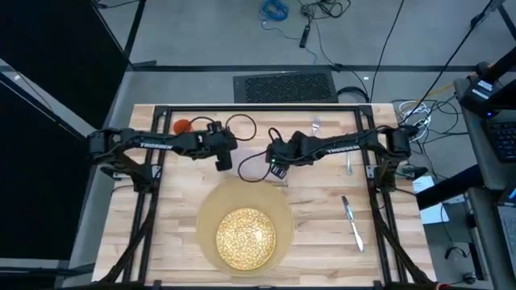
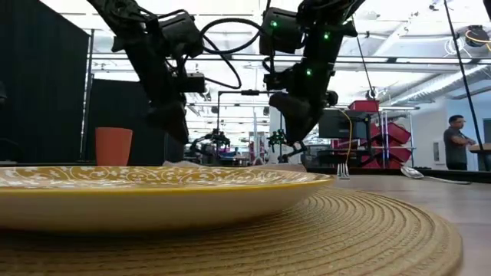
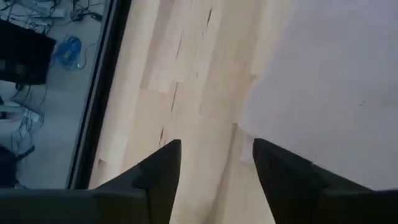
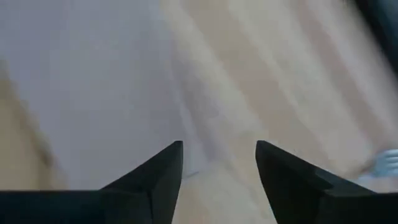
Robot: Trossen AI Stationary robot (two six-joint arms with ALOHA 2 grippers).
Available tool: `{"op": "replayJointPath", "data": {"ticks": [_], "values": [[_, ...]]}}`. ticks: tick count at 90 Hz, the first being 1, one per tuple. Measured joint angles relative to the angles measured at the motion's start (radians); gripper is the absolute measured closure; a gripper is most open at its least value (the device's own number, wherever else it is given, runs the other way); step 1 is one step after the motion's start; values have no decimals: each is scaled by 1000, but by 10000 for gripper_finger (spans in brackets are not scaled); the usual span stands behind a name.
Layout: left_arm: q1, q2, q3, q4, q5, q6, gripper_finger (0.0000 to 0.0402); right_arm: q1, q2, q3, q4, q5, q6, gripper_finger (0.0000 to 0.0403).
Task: Set table place
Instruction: Fold the light orange napkin on the table
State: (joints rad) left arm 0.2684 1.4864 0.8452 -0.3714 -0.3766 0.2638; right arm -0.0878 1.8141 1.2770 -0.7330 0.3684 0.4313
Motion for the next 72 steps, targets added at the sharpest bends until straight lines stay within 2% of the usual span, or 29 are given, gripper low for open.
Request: {"op": "replayJointPath", "data": {"ticks": [32, 54, 72], "values": [[0, 0, 0, 4, 8, 12, 214, 15, 0, -2, 15, -35, -5, 236], [0, 0, 0, -5, 8, 12, 214, -14, 0, -89, 106, -56, -14, 237], [0, 0, 0, -5, 8, 12, 214, -23, 0, -110, 135, -77, -17, 237]]}}
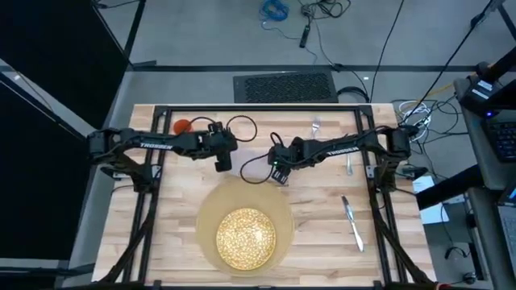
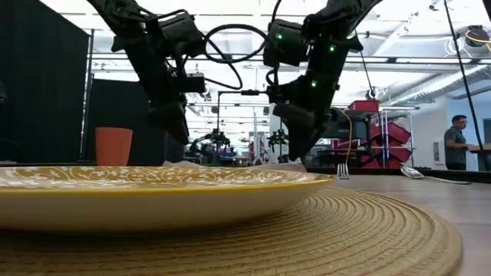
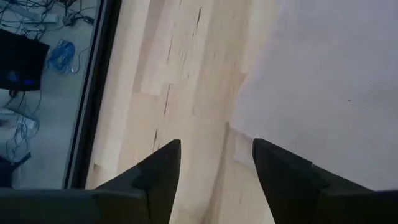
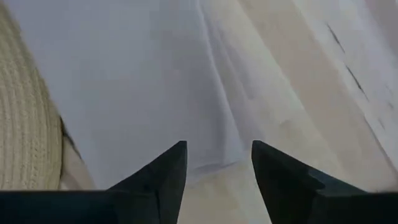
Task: Set table place
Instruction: Fold the light orange napkin on the table
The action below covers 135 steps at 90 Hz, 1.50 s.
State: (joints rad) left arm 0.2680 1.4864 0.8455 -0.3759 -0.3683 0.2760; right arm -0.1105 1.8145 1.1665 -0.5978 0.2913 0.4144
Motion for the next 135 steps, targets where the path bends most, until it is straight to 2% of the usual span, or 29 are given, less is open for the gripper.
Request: {"op": "replayJointPath", "data": {"ticks": [14, 26, 35, 50, 55, 64, 82, 107, 135], "values": [[0, 0, 0, 0, 0, 0, 214, -8, 0, -30, 52, -10, -12, 240], [0, 0, 0, 0, 0, -1, 214, -21, 0, -44, 59, -10, -12, 262], [0, 0, 0, 0, 0, -1, 214, -28, 0, -46, 58, -10, -14, 297], [0, 0, 0, 0, 0, -2, 214, -28, 0, -46, 67, -11, -32, 382], [0, 0, 0, 0, 0, -2, 214, -28, 0, -46, 72, -19, -37, 395], [0, 0, 0, 0, 0, -6, 214, -28, 0, -46, 79, -54, -39, 398], [0, 0, 0, 0, 0, -7, 214, -41, 0, -28, 107, -54, -84, 402], [0, 0, 0, -8, 0, -9, 214, -106, 0, -12, 110, 24, -90, 403], [0, 0, 0, 3, 0, -8, 214, -159, 0, -11, 127, -41, -34, 398]]}}
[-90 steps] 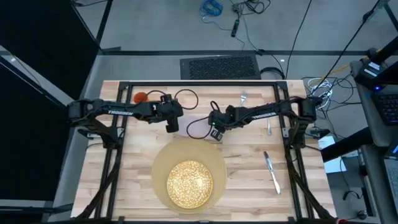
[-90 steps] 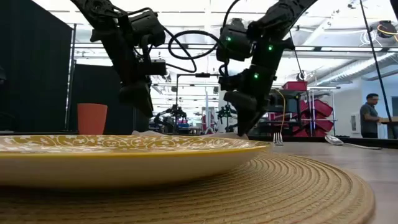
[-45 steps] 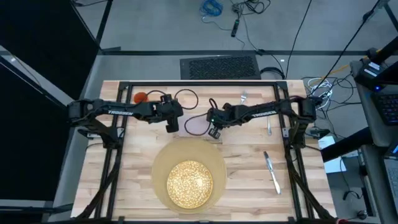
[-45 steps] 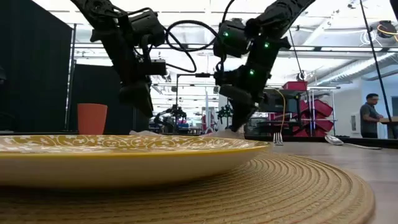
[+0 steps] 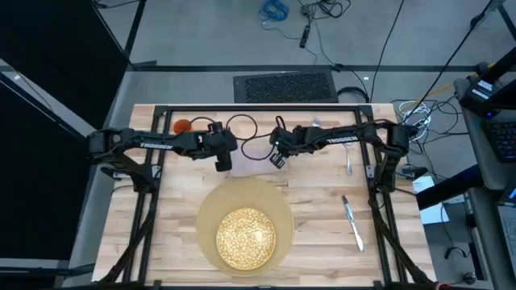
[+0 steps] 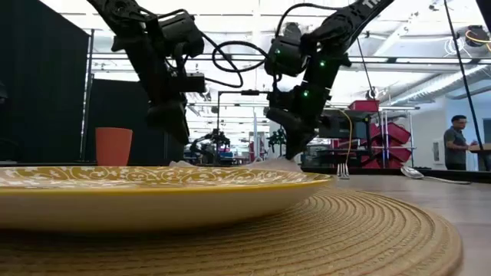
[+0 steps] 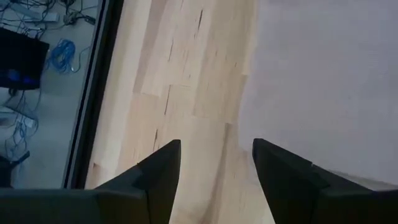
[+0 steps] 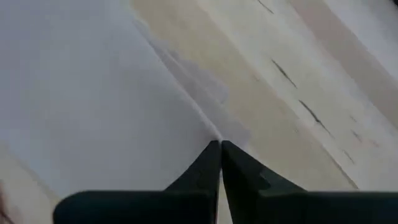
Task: Set table place
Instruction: Fold the light orange napkin on the table
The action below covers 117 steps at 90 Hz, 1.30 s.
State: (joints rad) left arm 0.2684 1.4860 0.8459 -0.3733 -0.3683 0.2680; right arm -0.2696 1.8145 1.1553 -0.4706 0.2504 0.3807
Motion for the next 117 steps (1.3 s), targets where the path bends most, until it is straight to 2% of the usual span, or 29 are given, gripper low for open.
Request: {"op": "replayJointPath", "data": {"ticks": [14, 34, 48, 58, 71, 78, 107, 117], "values": [[0, 0, 0, -1, 11, 0, 214, -11, 0, 0, 4, -20, 0, 358], [5, 0, 0, -1, 138, 0, 214, -11, 0, 1, 27, -22, 0, 260], [78, 12, 1, 31, 213, -51, 214, 7, -12, 1, 21, -14, -18, 221], [150, 31, 1, 51, 241, -81, 214, 27, -35, 2, 27, -15, -57, 214], [220, 59, 3, 61, 396, -129, 214, 54, -89, 1, 23, -13, -134, 217], [235, 77, 3, 59, 443, -138, 214, 72, -139, 2, 15, -11, -164, 219], [243, 168, 4, 111, 455, -185, 214, 146, -373, 2, -123, -10, -144, 220], [244, 187, 4, 145, 490, -201, 214, 174, -425, 2, -131, -4, -139, 220]]}}
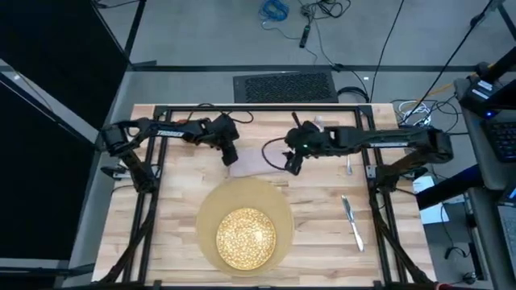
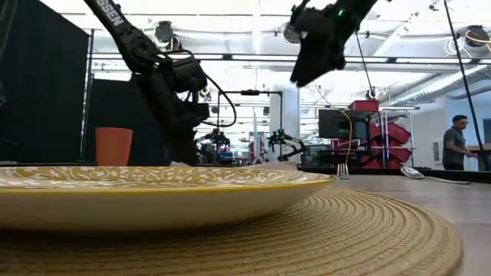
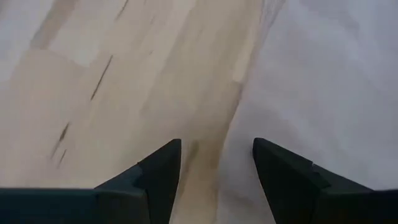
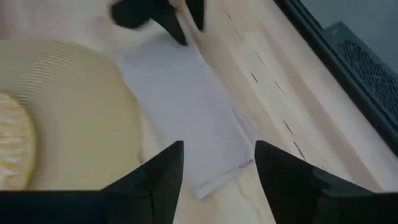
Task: Set table place
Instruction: Fold the light orange napkin on the table
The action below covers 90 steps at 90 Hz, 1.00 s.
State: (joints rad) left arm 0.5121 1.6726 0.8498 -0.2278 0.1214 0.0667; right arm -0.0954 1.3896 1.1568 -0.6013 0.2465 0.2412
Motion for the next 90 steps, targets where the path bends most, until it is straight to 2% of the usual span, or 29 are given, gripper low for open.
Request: {"op": "replayJointPath", "data": {"ticks": [18, 79, 90], "values": [[1, 5, 0, 43, 7, -8, 214, 33, -48, 0, -36, 68, 0, 220], [-14, 15, 0, -42, 17, -6, 215, 30, -55, 0, -61, 70, -10, 220], [-26, 15, 0, -43, -6, 21, 233, 30, -55, 0, -61, 70, -10, 220]]}}
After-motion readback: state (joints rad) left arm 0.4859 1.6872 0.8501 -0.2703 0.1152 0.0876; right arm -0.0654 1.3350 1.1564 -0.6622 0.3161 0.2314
